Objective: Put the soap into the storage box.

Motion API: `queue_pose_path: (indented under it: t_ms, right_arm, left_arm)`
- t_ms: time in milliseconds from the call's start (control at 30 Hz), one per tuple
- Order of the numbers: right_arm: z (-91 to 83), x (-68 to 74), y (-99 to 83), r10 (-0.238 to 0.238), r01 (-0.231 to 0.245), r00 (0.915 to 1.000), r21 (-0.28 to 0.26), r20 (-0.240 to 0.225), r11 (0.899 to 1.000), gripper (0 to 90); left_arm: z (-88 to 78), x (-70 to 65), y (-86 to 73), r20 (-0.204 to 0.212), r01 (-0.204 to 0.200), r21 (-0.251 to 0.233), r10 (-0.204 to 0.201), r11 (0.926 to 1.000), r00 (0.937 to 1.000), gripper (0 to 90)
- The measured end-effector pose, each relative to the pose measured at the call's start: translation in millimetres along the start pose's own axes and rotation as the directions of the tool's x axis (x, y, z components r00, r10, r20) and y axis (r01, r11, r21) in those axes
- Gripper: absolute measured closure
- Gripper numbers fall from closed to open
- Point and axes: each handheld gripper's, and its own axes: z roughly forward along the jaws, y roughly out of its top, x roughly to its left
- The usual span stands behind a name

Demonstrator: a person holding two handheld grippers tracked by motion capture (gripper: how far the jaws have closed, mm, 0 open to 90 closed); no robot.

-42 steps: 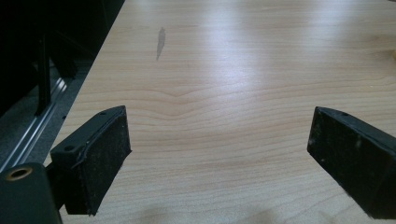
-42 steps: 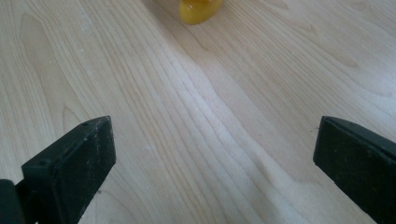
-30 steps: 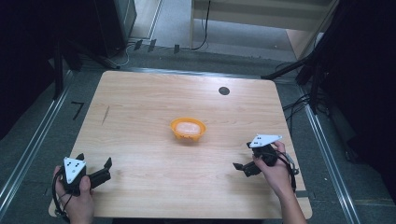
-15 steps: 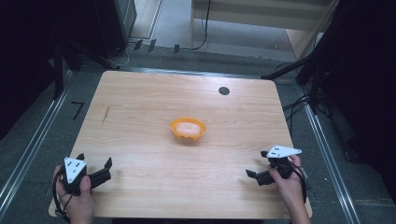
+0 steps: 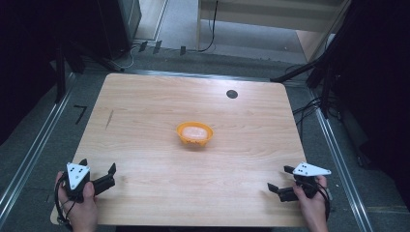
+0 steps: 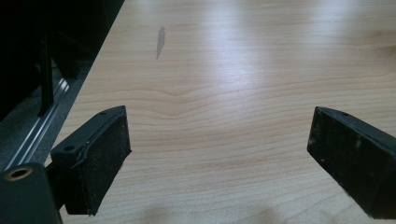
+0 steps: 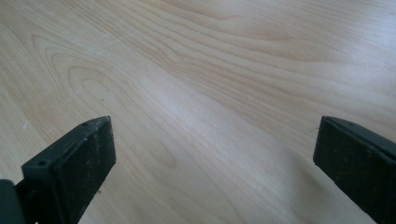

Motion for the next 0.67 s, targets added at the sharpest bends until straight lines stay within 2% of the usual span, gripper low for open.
queue_pose_path:
  t_ms: [33, 100, 167, 333, 433, 533, 600, 667]
  right_arm:
    - [-4.6, -1.4, -5.8, 0.019, -0.019, 0.9998, -0.02, -0.002, 1.0, 0.0]
    - [-7.7, -1.3, -6.8, 0.015, -0.015, 0.9999, -0.037, -0.005, 0.999, 0.0]
    - [-12.4, -0.6, -9.1, 0.014, -0.014, 0.9997, -0.036, 0.018, 0.999, 0.0]
    - [-23.1, -3.1, -22.3, 0.038, -0.035, 0.9984, -0.055, 0.043, 0.998, 0.0]
    - [-32.0, -3.5, -28.6, 0.056, -0.05, 0.9965, -0.099, 0.063, 0.994, 0.0]
    - [-33.1, -3.1, -29.5, 0.047, -0.04, 0.9971, -0.108, 0.06, 0.993, 0.0]
    - [-32.5, -2.4, -29.1, 0.043, -0.038, 0.998, -0.096, 0.047, 0.995, 0.0]
    - [-31.0, -1.6, -28.2, 0.029, -0.023, 0.9978, -0.089, 0.06, 0.996, 0.0]
  left_arm:
    - [0.2, -0.1, -0.1, -0.001, 0.001, -0.001, -0.001, 1.0, 1.0, 6.3]
    - [0.4, -0.4, 0.0, -0.002, 0.0, -0.001, 0.0, 1.0, 1.0, 6.3]
    - [0.3, -0.5, -0.1, -0.004, 0.001, -0.003, -0.001, 1.0, 1.0, 6.3]
    - [0.2, -0.6, -0.2, -0.004, -0.001, -0.003, 0.001, 1.0, 1.0, 6.3]
    - [0.3, -0.6, -0.1, -0.002, -0.002, -0.002, 0.002, 1.0, 1.0, 6.3]
    - [0.5, -0.2, 0.0, 0.004, -0.001, 0.003, 0.001, 1.0, 1.0, 6.3]
    - [0.9, -0.1, 0.2, 0.004, -0.002, 0.008, 0.002, 1.0, 1.0, 6.3]
    - [1.2, -0.2, 0.3, 0.008, -0.005, 0.01, 0.005, 0.9999, 1.0, 6.3]
